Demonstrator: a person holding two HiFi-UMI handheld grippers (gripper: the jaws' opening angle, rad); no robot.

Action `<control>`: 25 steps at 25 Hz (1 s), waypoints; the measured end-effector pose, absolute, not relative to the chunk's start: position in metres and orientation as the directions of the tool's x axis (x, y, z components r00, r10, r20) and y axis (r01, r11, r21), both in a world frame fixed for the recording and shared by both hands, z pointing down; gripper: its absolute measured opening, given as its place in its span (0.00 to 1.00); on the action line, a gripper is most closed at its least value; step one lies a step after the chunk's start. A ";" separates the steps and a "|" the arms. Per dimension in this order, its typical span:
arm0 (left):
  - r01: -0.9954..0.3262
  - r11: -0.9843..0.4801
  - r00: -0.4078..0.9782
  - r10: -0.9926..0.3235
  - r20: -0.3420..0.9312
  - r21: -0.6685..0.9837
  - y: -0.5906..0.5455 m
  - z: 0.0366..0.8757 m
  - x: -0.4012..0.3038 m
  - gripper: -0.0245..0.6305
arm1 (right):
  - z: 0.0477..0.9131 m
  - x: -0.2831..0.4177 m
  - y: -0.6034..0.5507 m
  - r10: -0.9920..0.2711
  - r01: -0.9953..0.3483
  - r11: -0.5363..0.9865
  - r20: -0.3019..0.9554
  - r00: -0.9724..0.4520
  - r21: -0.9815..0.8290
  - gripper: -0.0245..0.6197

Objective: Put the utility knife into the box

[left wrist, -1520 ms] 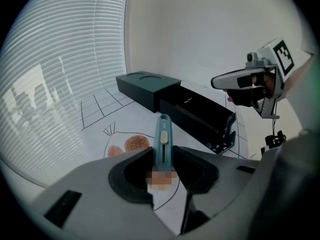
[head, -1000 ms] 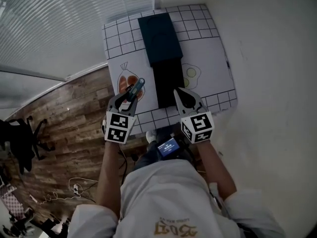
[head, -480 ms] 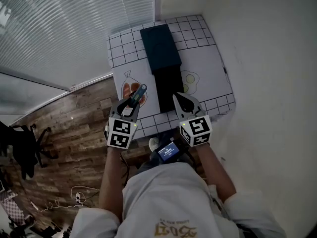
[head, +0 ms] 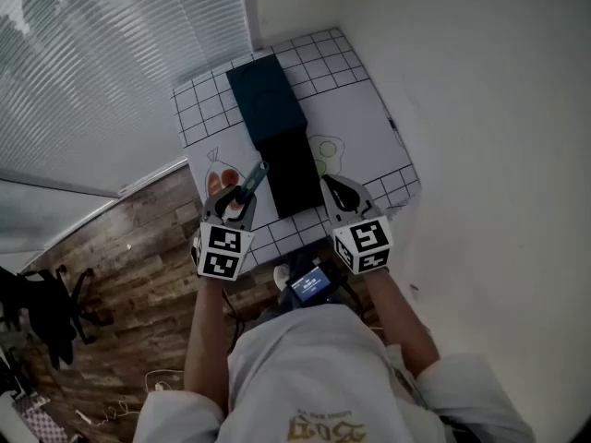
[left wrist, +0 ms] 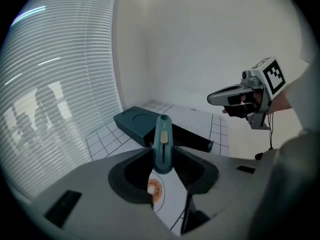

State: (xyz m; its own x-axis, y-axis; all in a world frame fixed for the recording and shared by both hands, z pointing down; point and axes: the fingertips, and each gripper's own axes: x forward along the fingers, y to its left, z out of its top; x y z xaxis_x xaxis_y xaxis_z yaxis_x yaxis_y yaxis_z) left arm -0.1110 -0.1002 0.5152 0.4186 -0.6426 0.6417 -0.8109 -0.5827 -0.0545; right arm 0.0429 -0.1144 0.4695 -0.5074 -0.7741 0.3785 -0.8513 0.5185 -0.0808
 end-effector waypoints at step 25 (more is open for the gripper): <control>-0.660 -0.749 0.543 -0.523 0.657 -0.051 -0.116 0.520 -0.038 0.24 | 0.452 0.109 -0.099 -0.873 -0.941 0.333 0.356 -0.333 -0.062 0.05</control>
